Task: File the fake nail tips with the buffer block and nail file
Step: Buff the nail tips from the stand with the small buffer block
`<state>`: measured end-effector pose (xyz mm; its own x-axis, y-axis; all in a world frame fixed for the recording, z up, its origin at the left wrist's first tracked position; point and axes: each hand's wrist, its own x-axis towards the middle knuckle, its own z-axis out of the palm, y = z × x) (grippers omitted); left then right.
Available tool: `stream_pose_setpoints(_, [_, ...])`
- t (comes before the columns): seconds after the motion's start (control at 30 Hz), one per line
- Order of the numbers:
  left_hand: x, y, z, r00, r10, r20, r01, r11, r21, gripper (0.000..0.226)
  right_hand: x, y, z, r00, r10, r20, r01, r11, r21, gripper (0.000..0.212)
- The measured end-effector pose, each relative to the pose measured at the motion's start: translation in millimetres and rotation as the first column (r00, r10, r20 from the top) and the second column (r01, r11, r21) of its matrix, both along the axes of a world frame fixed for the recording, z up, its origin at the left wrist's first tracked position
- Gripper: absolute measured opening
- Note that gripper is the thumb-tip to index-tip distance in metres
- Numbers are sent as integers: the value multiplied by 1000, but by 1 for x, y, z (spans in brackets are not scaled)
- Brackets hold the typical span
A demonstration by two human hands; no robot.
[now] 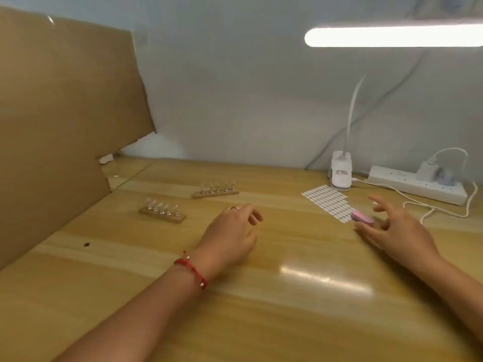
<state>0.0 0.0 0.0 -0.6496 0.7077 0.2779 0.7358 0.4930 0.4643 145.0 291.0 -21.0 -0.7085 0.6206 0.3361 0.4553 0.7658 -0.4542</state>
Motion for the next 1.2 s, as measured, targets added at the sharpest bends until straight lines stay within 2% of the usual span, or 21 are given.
stream_pose_setpoints(0.1, [-35,-22,-1,968,121,-220,-129,991,-21,45,-4,-1,1,1000,5,5,-5,999,44,62])
stream_pose_setpoints(0.17, [-60,-28,5,926,215,-309,-264,956,-125,62,-5,-4,0,1000,15,-25,-14,1000,23,54])
stream_pose_setpoints(0.27, [-92,-18,10,888,306,-343,-404,877,-262,83,-5,-5,-4,995,42,-92,-40,999,23,45])
stream_pose_setpoints(0.37, [-121,-10,18,889,338,-310,-444,804,-396,90,-4,-4,-3,983,50,-175,-49,999,5,40])
stream_pose_setpoints(0.47, [-146,-4,23,920,345,-185,-391,804,-447,89,-3,-7,0,961,44,-272,-57,998,-39,39])
stream_pose_setpoints(0.63, [-145,3,35,953,283,110,-213,882,-419,85,-2,-5,2,927,-6,-376,-63,984,-169,38])
stream_pose_setpoints(0.7, [-115,12,37,972,197,129,-126,899,-420,89,-2,-2,2,914,-40,-405,-65,968,-243,37])
stream_pose_setpoints(0.8, [-46,27,33,996,56,71,-23,917,-399,93,-3,-3,5,879,-85,-469,-81,943,-323,35])
stream_pose_setpoints(0.9, [31,36,24,984,-85,159,132,940,-314,99,-2,-8,9,869,-102,-485,-88,931,-354,35])
stream_pose_setpoints(0.97, [69,34,22,958,-149,244,212,943,-257,93,4,-11,11,872,-92,-480,-126,907,-403,34])
stream_pose_setpoints(1.1, [63,23,26,961,-161,227,183,980,-80,59,38,-12,14,879,-81,-470,-210,819,-535,30])
stream_pose_setpoints(1.13, [53,21,24,965,-149,218,163,986,-47,57,48,-13,15,875,-90,-476,-230,788,-572,29])
stream_pose_setpoints(1.2, [36,22,14,944,-190,271,206,978,-33,69,64,-18,17,855,-119,-505,-284,708,-646,24])
